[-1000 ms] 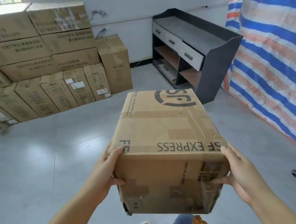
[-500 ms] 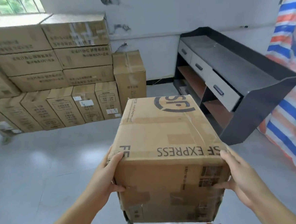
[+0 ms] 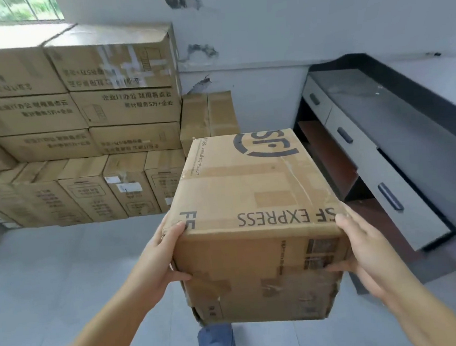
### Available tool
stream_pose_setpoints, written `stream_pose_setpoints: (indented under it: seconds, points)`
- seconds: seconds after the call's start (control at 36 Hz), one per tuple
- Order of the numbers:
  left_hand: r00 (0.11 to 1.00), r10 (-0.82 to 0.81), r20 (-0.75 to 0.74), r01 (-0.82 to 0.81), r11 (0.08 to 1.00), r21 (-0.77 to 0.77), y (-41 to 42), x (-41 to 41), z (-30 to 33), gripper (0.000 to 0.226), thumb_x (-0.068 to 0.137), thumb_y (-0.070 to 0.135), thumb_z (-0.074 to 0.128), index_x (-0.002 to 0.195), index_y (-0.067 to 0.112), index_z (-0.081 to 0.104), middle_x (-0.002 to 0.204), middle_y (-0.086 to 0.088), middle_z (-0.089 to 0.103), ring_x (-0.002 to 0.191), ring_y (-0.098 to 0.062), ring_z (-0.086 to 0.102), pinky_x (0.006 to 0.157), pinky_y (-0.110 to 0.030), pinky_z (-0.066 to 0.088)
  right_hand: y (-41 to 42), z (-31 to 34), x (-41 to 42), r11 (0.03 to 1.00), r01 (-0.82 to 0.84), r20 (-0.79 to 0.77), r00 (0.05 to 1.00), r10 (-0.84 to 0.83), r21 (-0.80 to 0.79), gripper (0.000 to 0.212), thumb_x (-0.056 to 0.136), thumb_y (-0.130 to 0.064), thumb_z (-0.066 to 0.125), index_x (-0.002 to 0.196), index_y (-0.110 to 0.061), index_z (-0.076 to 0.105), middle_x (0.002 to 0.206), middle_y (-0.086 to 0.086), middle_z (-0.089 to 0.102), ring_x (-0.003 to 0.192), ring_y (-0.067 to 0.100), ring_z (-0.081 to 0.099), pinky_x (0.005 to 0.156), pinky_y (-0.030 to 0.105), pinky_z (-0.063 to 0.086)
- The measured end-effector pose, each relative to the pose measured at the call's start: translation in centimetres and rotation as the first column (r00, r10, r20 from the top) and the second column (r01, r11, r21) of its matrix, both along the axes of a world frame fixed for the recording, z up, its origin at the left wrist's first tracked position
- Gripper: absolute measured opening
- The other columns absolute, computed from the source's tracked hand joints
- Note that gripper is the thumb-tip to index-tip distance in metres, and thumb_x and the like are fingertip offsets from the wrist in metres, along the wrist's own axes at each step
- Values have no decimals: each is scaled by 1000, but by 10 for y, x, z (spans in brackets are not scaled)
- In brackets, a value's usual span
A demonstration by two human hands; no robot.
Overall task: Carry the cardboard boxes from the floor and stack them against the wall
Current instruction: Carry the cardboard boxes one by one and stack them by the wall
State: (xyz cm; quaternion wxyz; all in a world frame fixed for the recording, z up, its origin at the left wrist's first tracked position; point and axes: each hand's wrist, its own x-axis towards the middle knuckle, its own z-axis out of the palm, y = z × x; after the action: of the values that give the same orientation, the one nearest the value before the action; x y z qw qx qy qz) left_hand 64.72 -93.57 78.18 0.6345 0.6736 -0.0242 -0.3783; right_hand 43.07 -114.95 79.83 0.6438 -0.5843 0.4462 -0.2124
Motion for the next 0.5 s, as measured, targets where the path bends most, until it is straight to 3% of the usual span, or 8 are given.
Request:
stream_pose_setpoints:
  seconds: [0.14,0.28,0.5]
  points:
    - [999,-40,26,39,999,3,-58,90,9,43,95,38,49,136,48,41,132,19,48,116,-10,47,73,-52,57,-52,-1,84,999,37,12,999,-37,24,36,102,-31,37,135,-44,47,112,-4,69,102,22,64,79,57,55]
    - [996,-65,56,66,997,-27,-123,183,31,44,96,38,48,137,50,39,129,24,48,108,0,47,77,-53,56,-113,12,174,998,62,23,998,-62,17,39,101,-35,38,140,-41,42,124,-2,64,109,23,60,80,56,55]
    - [996,-55,74,58,997,-43,-219,294,37,34,97,37,47,127,54,46,115,32,51,104,2,48,78,-53,55,-210,20,289,999,37,63,997,-37,-9,35,102,-29,36,132,-40,51,109,-2,71,104,22,63,76,56,56]
